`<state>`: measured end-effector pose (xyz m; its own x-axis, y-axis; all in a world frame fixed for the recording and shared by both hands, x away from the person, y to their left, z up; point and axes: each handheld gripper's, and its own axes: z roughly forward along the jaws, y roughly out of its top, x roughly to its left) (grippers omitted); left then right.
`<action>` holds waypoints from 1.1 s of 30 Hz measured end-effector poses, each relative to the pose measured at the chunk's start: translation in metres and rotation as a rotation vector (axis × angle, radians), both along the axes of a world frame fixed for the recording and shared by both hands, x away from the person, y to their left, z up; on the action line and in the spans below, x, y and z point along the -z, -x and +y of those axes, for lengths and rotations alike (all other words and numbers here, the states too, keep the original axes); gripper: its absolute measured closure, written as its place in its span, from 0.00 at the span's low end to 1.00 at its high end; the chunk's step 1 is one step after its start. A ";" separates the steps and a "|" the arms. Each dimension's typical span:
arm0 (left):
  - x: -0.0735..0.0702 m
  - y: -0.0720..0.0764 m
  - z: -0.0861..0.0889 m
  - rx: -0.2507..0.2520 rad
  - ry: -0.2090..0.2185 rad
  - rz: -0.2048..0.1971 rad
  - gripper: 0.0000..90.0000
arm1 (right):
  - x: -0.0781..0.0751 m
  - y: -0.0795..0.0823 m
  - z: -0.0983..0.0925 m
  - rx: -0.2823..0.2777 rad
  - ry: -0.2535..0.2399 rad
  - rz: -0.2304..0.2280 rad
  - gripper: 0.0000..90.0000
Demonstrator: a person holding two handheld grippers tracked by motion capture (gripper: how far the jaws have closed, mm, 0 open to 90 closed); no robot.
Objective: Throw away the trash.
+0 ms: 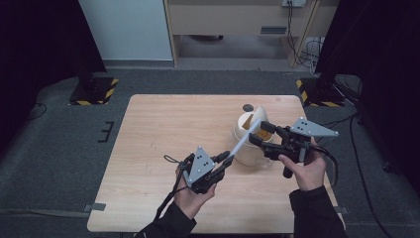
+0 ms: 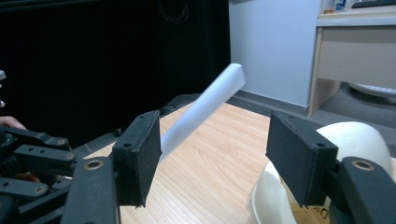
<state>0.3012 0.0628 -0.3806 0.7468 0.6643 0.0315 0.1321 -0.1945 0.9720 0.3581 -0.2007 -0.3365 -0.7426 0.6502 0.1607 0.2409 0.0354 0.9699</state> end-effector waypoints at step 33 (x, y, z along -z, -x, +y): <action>0.008 0.002 0.000 0.023 -0.048 0.066 0.86 | 0.005 0.002 0.006 -0.128 0.009 0.096 0.89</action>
